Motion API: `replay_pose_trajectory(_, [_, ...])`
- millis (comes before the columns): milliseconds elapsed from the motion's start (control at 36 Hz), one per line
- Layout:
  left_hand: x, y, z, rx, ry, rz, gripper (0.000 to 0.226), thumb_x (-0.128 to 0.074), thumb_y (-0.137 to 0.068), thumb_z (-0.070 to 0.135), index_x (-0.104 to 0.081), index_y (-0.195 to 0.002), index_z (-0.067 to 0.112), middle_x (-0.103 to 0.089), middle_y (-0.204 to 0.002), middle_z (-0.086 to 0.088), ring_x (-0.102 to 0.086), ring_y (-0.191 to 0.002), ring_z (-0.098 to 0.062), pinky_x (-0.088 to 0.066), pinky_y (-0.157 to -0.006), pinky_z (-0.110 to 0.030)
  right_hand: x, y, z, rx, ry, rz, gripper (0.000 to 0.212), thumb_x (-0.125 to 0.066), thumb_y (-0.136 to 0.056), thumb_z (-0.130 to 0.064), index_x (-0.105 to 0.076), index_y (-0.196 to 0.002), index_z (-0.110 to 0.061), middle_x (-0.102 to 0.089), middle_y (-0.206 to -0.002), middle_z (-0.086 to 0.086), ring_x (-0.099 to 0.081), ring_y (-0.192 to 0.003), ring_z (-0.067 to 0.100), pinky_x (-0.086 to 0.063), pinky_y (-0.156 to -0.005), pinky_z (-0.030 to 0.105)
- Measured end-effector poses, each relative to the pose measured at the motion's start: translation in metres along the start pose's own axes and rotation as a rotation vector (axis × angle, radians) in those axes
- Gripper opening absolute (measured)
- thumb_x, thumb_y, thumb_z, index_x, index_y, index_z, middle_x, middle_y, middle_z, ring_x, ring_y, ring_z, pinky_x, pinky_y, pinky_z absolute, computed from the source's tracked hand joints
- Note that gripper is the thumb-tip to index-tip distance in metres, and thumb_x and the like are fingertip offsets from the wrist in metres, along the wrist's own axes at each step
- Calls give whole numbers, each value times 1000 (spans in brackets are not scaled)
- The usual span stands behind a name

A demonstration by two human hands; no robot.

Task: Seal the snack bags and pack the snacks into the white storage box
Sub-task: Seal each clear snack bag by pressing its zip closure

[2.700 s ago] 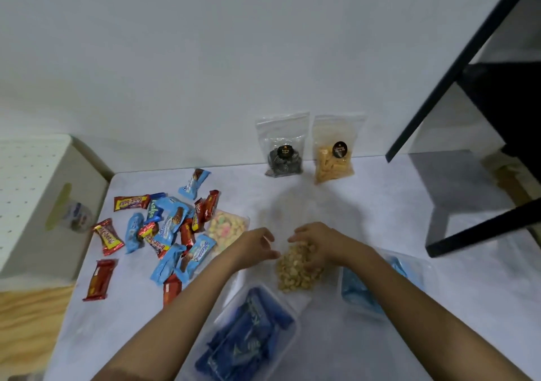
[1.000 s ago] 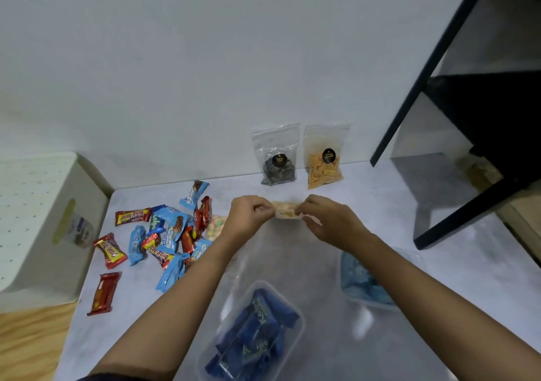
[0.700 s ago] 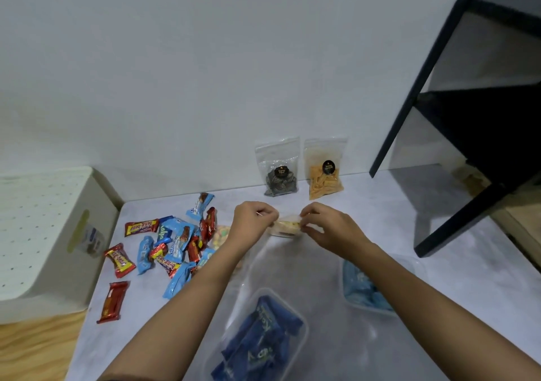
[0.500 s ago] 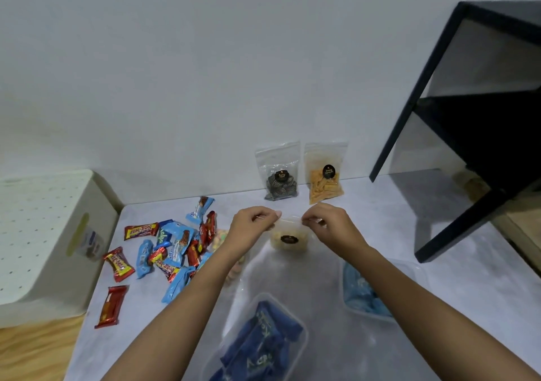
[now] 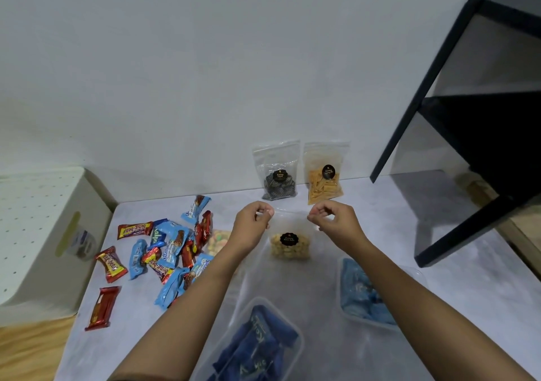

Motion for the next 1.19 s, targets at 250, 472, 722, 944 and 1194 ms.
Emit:
replay_pose_trajectory(250, [-10,-3,7,-31,-92,33,12,-48,-91,7,-57,-85,13,-54,-82,3,-50,-72,-11,-38,-60,-12,-3,-8,14,-92,54,-2,7,-71,-79,-18,-65,-75,-21,-55,-66,-9,-51,-65,8,-48,-67,29])
replay_pose_trajectory(472, [-13,-4,10,-22,-93,-9,13,-50,-91,13,-57,-81,15,-52,-76,6,-50,-70,-13,-37,-58,-15,-3,-10,11,-106,68,-28,14,-72,-77,-13,-64,-70,-22,-62,-73,3,-56,-70,15,-49,-70,32])
replay_pose_trajectory(722, [-11,0,14,-63,-135,-23,13,-50,-91,12,-56,-80,14,-51,-70,9,-45,-63,-4,-35,-53,-8,-11,-12,0,-85,91,-105,10,-72,-78,-10,-66,-74,-17,-65,-74,-3,-59,-72,12,-51,-71,26])
replay_pose_trajectory(944, [-10,4,17,-71,-102,-61,11,-51,-91,11,-59,-84,11,-52,-70,6,-44,-62,-5,-34,-50,-6,-25,-17,-1,-65,185,-102,25,-69,-76,-14,-60,-60,-31,-64,-66,-11,-61,-71,12,-55,-81,45])
replay_pose_trajectory(1194, [-13,5,12,-45,-135,-94,16,-49,-90,13,-57,-78,17,-52,-69,9,-44,-58,-5,-34,-48,-10,-34,-12,-17,-26,345,-93,10,-65,-80,-25,-64,-70,-27,-67,-77,-10,-61,-83,12,-41,-94,44])
Point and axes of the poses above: each hand's wrist, its own y-axis away from the middle knuckle, its own x-axis out of the back of the hand, z = x × y, the point moved 8 cm from there along -y, towards the middle knuckle
